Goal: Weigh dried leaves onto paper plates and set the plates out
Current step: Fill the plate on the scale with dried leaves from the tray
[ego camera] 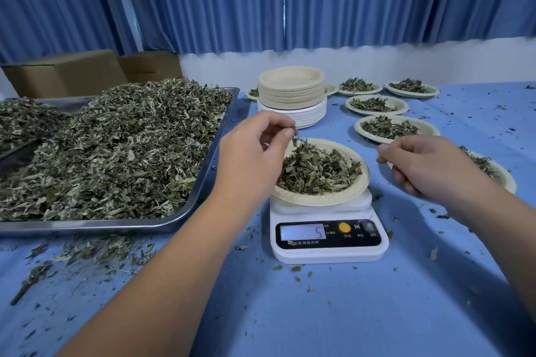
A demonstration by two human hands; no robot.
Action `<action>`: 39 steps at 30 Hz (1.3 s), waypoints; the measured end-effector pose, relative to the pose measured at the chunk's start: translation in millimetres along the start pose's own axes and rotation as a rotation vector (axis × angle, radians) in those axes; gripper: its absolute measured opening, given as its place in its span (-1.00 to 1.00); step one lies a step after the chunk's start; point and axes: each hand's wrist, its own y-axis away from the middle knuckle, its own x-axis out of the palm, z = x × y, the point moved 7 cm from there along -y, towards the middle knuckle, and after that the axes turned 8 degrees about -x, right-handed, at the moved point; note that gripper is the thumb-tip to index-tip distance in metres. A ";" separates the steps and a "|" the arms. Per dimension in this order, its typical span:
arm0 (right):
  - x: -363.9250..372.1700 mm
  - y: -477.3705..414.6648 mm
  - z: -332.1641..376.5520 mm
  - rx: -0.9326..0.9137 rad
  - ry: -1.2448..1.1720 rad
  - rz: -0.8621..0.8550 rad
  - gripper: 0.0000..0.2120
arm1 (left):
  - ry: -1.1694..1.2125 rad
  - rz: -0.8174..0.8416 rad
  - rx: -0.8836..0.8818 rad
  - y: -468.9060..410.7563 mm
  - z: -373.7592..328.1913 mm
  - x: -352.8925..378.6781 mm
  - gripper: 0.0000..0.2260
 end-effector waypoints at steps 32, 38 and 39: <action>2.3 -3.9 0.2 -0.035 0.010 0.018 -0.73 | -1.290 0.251 -0.384 -27.4 78.8 -92.7 -0.60; 4.8 -5.4 -4.7 -0.026 0.021 0.030 -0.73 | -1.224 0.255 -0.395 -27.4 92.2 -98.3 -0.66; 4.4 -5.5 -5.2 -0.022 0.018 0.025 -0.73 | -1.196 0.243 -0.398 -27.6 92.6 -99.2 -0.66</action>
